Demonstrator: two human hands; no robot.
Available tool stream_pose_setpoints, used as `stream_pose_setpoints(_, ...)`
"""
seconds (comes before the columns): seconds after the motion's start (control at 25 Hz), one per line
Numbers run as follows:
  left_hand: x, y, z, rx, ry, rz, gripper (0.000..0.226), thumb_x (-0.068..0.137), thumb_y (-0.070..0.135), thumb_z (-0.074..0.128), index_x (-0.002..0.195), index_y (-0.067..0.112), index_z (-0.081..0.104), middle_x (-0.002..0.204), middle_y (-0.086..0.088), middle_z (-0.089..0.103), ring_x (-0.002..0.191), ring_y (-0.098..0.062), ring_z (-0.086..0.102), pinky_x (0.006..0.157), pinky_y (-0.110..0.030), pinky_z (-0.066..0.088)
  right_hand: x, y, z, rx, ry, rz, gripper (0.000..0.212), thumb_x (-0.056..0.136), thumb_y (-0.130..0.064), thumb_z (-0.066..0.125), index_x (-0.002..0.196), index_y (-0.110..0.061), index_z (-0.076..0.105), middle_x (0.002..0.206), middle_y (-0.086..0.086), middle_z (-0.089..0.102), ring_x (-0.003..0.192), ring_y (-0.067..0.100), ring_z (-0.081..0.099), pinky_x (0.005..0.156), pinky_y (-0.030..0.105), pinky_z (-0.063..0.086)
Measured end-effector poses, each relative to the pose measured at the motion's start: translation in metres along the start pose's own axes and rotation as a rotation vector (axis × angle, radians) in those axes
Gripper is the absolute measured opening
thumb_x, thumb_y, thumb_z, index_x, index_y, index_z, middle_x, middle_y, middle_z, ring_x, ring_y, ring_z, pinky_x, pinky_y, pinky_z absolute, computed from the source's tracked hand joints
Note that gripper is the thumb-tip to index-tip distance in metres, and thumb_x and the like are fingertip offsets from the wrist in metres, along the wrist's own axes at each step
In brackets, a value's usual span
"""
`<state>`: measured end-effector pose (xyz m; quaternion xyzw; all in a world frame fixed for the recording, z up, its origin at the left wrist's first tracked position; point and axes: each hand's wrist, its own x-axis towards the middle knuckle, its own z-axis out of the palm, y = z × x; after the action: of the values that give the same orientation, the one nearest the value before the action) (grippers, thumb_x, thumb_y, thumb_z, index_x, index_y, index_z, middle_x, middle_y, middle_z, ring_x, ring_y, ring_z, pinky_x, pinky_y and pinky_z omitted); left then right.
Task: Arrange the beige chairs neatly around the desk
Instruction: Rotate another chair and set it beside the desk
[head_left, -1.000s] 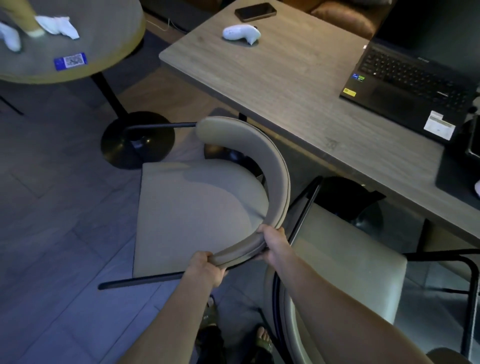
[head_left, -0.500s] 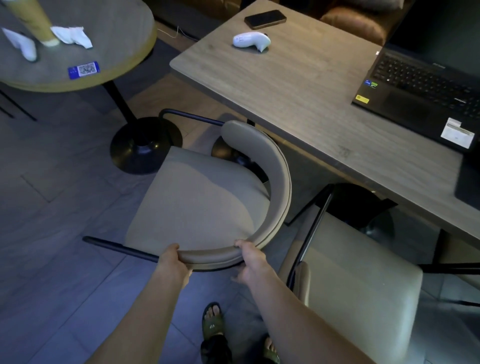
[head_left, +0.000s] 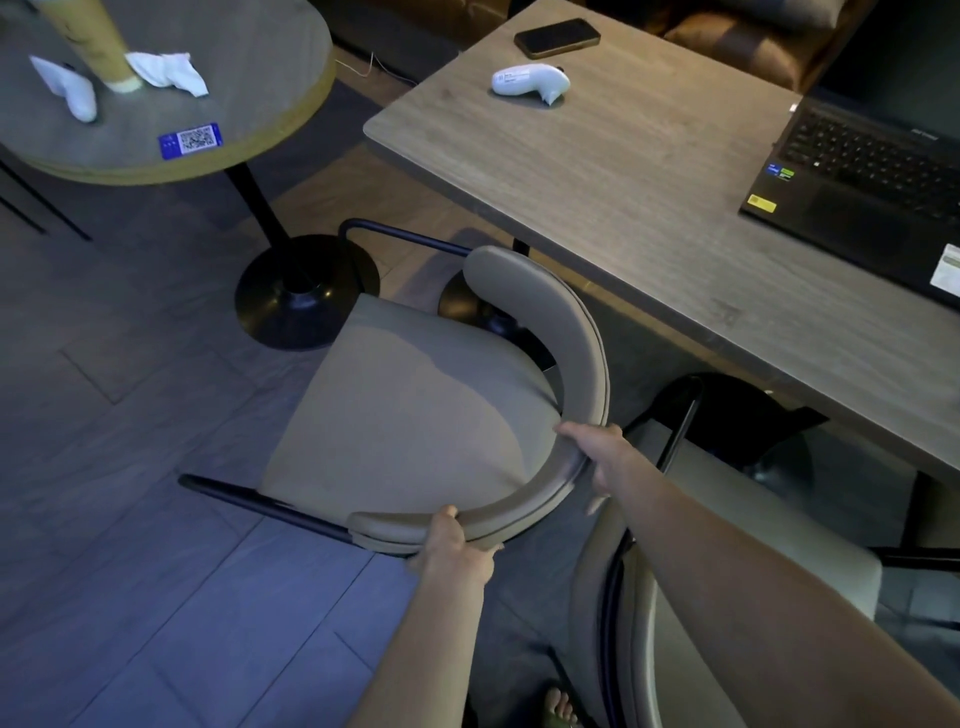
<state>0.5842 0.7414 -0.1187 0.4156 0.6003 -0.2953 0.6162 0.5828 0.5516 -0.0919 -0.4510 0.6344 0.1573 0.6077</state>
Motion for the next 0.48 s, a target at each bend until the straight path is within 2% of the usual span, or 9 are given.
stream_pose_setpoints(0.04, 0.007, 0.003, -0.001, 0.008, -0.028, -0.002, 0.052, 0.085, 0.016, 0.066, 0.133, 0.014, 0.048, 0.129, -0.013, 0.061, 0.103, -0.039, 0.063, 0.05, -0.056, 0.055, 0.001, -0.001, 0.0, -0.039, -0.011, -0.027, 0.067, 0.088, -0.017, 0.07, 0.142, -0.016, 0.031, 0.146, 0.019, 0.039, 0.129, 0.05, 0.042, 0.095, 0.082, 0.029)
stream_pose_setpoints(0.08, 0.011, 0.006, -0.002, -0.004, -0.038, -0.029, 0.049, 0.085, 0.013, 0.065, 0.131, 0.014, 0.05, 0.125, -0.013, 0.063, 0.097, -0.038, 0.064, 0.043, -0.055, 0.053, 0.002, -0.001, 0.001, -0.041, -0.027, -0.049, 0.056, 0.09, -0.011, 0.064, 0.137, -0.015, 0.035, 0.142, 0.02, 0.044, 0.121, 0.047, 0.048, 0.091, 0.078, 0.036)
stream_pose_setpoints(0.16, 0.021, 0.009, -0.006, -0.022, -0.006, -0.071, 0.048, 0.084, 0.011, 0.064, 0.13, 0.015, 0.052, 0.123, -0.012, 0.064, 0.094, -0.038, 0.065, 0.038, -0.059, 0.049, 0.003, 0.005, 0.005, -0.006, -0.025, -0.069, 0.043, 0.089, -0.004, 0.057, 0.127, -0.015, 0.038, 0.133, 0.021, 0.052, 0.108, 0.043, 0.057, 0.081, 0.069, 0.047)
stream_pose_setpoints(0.28, 0.023, 0.021, -0.021, -0.01, 0.023, -0.044, 0.05, 0.084, 0.009, 0.062, 0.132, 0.015, 0.051, 0.125, -0.011, 0.063, 0.1, -0.037, 0.065, 0.033, -0.057, 0.047, 0.003, 0.025, 0.016, 0.035, 0.009, -0.077, 0.043, 0.086, -0.001, 0.054, 0.125, -0.012, 0.041, 0.125, 0.022, 0.057, 0.105, 0.044, 0.06, 0.082, 0.072, 0.048)
stream_pose_setpoints(0.32, 0.019, 0.026, -0.027, -0.003, 0.035, -0.048, 0.049, 0.084, 0.009, 0.062, 0.131, 0.015, 0.052, 0.125, -0.011, 0.063, 0.102, -0.036, 0.065, 0.036, -0.056, 0.049, 0.002, 0.032, 0.022, 0.067, 0.013, -0.072, 0.044, 0.085, 0.0, 0.054, 0.126, -0.012, 0.041, 0.123, 0.023, 0.057, 0.105, 0.044, 0.061, 0.083, 0.074, 0.046)
stream_pose_setpoints(0.36, 0.018, 0.031, -0.032, -0.003, 0.044, -0.04, 0.045, 0.085, 0.009, 0.062, 0.129, 0.014, 0.053, 0.126, -0.01, 0.063, 0.105, -0.035, 0.065, 0.045, -0.056, 0.054, -0.004, 0.039, 0.028, 0.108, 0.013, -0.072, 0.046, 0.084, 0.001, 0.053, 0.127, -0.012, 0.041, 0.123, 0.022, 0.058, 0.105, 0.044, 0.06, 0.084, 0.075, 0.045)
stream_pose_setpoints(0.4, 0.015, 0.036, -0.038, 0.02, 0.04, -0.031, 0.04, 0.087, 0.009, 0.06, 0.126, 0.011, 0.055, 0.128, -0.009, 0.062, 0.109, -0.034, 0.064, 0.061, -0.056, 0.057, -0.01, 0.047, 0.035, 0.146, 0.022, -0.066, 0.049, 0.083, 0.001, 0.052, 0.129, -0.012, 0.041, 0.124, 0.022, 0.058, 0.106, 0.044, 0.06, 0.085, 0.075, 0.044)
stream_pose_setpoints(0.44, 0.011, 0.043, -0.044, 0.031, 0.02, -0.022, 0.036, 0.09, 0.008, 0.058, 0.126, 0.009, 0.056, 0.13, -0.009, 0.062, 0.113, -0.033, 0.062, 0.08, -0.055, 0.055, -0.015, 0.054, 0.04, 0.176, 0.028, -0.056, 0.051, 0.083, 0.002, 0.052, 0.131, -0.012, 0.041, 0.126, 0.021, 0.057, 0.107, 0.044, 0.06, 0.086, 0.075, 0.043)
stream_pose_setpoints(0.48, 0.01, 0.049, -0.05, 0.047, 0.008, 0.007, 0.036, 0.092, 0.006, 0.056, 0.128, 0.009, 0.056, 0.13, -0.009, 0.061, 0.116, -0.033, 0.061, 0.091, -0.053, 0.05, -0.021, 0.061, 0.046, 0.204, 0.036, -0.043, 0.053, 0.083, 0.001, 0.051, 0.133, -0.013, 0.04, 0.127, 0.019, 0.056, 0.108, 0.044, 0.059, 0.086, 0.075, 0.042)
